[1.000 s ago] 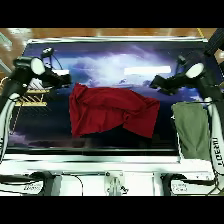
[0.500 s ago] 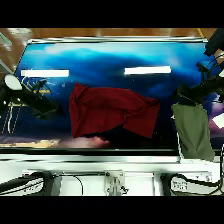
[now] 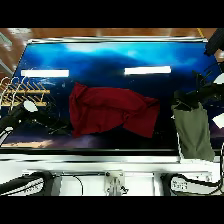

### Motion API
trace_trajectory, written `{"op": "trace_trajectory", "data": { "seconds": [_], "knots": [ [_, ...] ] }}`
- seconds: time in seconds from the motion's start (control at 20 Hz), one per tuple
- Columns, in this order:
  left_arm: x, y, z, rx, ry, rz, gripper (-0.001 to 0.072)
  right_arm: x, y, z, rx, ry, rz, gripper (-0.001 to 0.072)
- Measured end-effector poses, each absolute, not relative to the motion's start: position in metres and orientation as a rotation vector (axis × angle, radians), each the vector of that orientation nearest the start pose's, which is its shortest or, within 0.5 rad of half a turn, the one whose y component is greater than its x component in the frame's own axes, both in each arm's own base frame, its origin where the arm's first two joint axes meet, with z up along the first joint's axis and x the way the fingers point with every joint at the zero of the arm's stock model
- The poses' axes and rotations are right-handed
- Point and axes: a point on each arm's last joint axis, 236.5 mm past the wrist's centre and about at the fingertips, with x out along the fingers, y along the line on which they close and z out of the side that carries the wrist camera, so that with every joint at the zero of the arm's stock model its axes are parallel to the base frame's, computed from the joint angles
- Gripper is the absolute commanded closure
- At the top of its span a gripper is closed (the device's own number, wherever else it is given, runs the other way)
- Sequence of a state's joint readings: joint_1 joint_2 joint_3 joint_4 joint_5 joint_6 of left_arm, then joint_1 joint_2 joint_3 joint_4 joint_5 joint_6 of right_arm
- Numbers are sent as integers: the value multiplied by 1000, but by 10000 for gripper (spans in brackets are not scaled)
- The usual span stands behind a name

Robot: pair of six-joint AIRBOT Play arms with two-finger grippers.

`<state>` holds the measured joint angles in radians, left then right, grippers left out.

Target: Fold the shirts.

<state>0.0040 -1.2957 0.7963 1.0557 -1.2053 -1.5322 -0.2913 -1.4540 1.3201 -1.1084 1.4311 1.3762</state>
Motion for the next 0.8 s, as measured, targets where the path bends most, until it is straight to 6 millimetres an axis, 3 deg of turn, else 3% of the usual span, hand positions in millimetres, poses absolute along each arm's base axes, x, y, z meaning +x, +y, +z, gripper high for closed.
{"op": "trace_trajectory", "data": {
  "seconds": [0.35,0.4,0.6,0.8],
  "knots": [
    [264,-128,-100,-548,1685,-297,169,384,-7,8,476,1404,199,70],
    [262,-134,-102,-552,1696,-313,204,387,-8,8,482,1397,189,70],
    [261,-146,-109,-551,1709,-333,682,395,-11,-6,524,1398,146,70],
    [268,-150,-107,-552,1693,-339,679,398,-7,-37,554,1465,124,71]
  ]
}}
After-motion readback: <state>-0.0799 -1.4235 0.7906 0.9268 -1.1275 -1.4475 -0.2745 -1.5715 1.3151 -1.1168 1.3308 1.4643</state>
